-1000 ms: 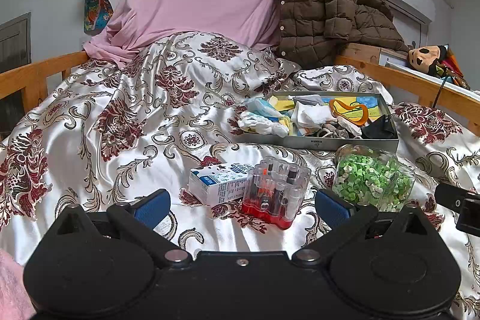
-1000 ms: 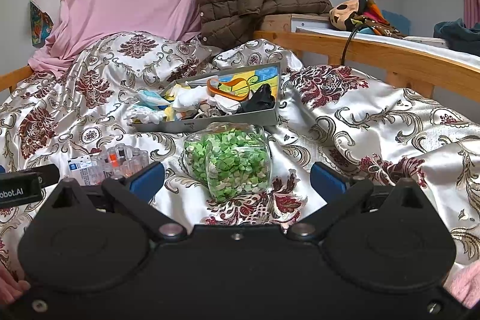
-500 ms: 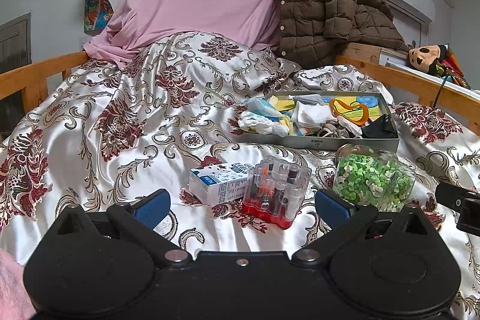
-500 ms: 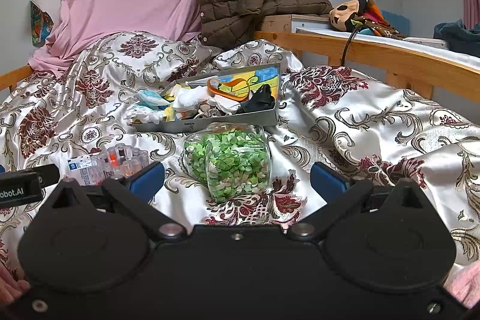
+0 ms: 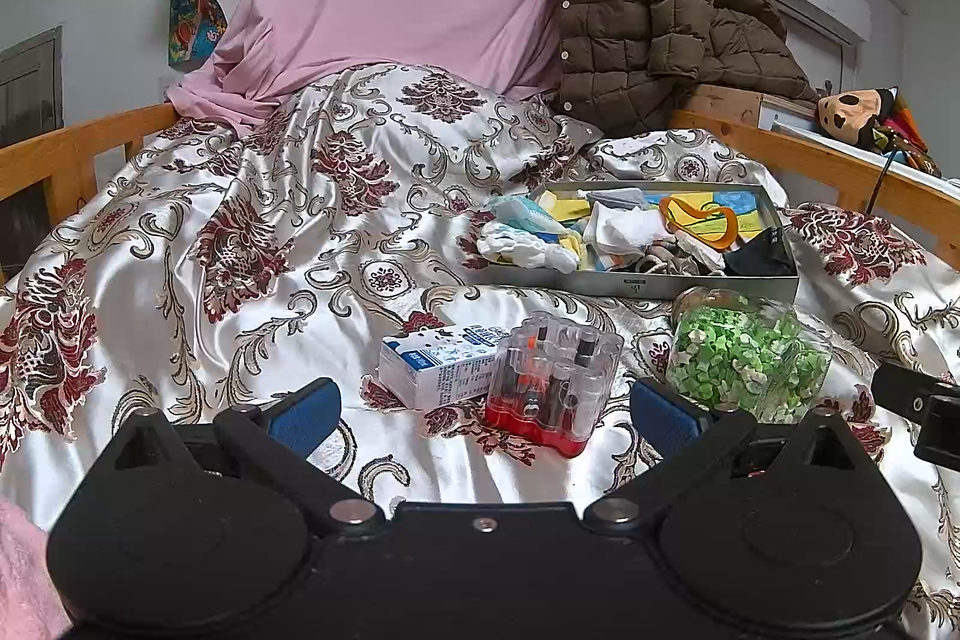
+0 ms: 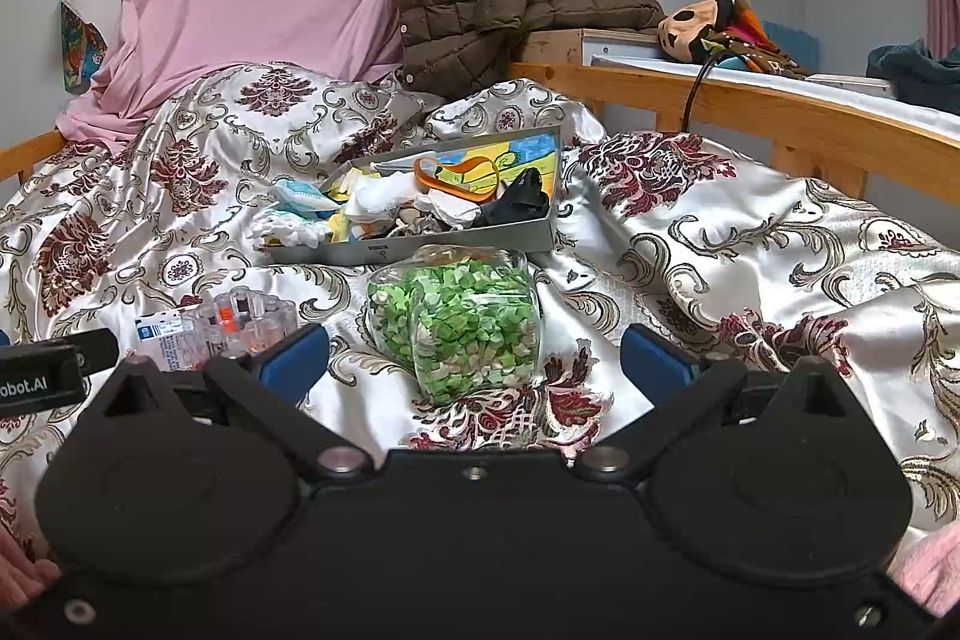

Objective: Organize soft objects

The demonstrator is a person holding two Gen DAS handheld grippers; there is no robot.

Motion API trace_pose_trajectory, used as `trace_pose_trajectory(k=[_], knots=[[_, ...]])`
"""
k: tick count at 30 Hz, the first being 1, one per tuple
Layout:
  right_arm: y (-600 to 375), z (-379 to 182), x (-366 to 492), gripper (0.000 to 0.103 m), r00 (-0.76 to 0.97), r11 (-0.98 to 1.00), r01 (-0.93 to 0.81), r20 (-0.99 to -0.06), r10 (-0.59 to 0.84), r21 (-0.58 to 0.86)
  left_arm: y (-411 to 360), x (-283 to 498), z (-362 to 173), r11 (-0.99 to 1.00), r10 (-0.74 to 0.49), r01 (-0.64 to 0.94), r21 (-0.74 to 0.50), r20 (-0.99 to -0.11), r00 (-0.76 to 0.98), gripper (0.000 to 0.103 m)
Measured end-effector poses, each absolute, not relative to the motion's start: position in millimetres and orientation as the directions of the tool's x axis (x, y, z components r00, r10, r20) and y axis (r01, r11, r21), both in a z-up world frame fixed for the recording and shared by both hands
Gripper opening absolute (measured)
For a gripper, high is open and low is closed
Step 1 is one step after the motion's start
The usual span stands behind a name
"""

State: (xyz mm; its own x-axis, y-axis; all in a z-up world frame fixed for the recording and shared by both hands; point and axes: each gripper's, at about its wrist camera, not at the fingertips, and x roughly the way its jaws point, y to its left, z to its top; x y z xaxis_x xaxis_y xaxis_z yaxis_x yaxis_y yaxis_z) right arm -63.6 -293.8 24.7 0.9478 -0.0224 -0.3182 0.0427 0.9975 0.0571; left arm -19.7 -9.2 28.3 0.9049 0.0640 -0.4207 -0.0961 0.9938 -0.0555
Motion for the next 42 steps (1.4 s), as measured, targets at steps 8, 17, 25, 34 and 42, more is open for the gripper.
trace_pose_trajectory(k=[8, 17, 25, 34, 42], knots=[[-293.6, 24.9, -63.6, 0.102, 0.948, 0.997, 0.043, -0.318, -0.022, 0.057, -8.3, -20.3, 28.2, 0.994, 0.064, -0.096, -0.054, -0.421, 0.905, 0.102], [-293.3, 25.2, -63.6, 0.102, 0.948, 0.998, 0.042, -0.318, -0.022, 0.057, -8.9, -19.8, 28.5, 0.994, 0.064, -0.095, -0.054, -0.422, 0.904, 0.102], [-293.5, 25.2, -63.5, 0.102, 0.948, 0.998, 0.042, -0.318, -0.022, 0.056, -4.7, -23.3, 27.4, 0.995, 0.041, -0.076, -0.062, -0.437, 0.898, 0.102], [-293.6, 25.3, -63.7, 0.102, 0.948, 0.998, 0.042, -0.318, -0.022, 0.056, -8.3, -28.0, 32.9, 0.996, 0.041, -0.068, -0.05, -0.414, 0.909, 0.102], [-294.0, 25.2, -63.6, 0.102, 0.948, 0.998, 0.042, -0.318, -0.022, 0.056, -11.1, -26.2, 33.4, 0.997, 0.049, -0.072, -0.038, -0.42, 0.906, 0.102]])
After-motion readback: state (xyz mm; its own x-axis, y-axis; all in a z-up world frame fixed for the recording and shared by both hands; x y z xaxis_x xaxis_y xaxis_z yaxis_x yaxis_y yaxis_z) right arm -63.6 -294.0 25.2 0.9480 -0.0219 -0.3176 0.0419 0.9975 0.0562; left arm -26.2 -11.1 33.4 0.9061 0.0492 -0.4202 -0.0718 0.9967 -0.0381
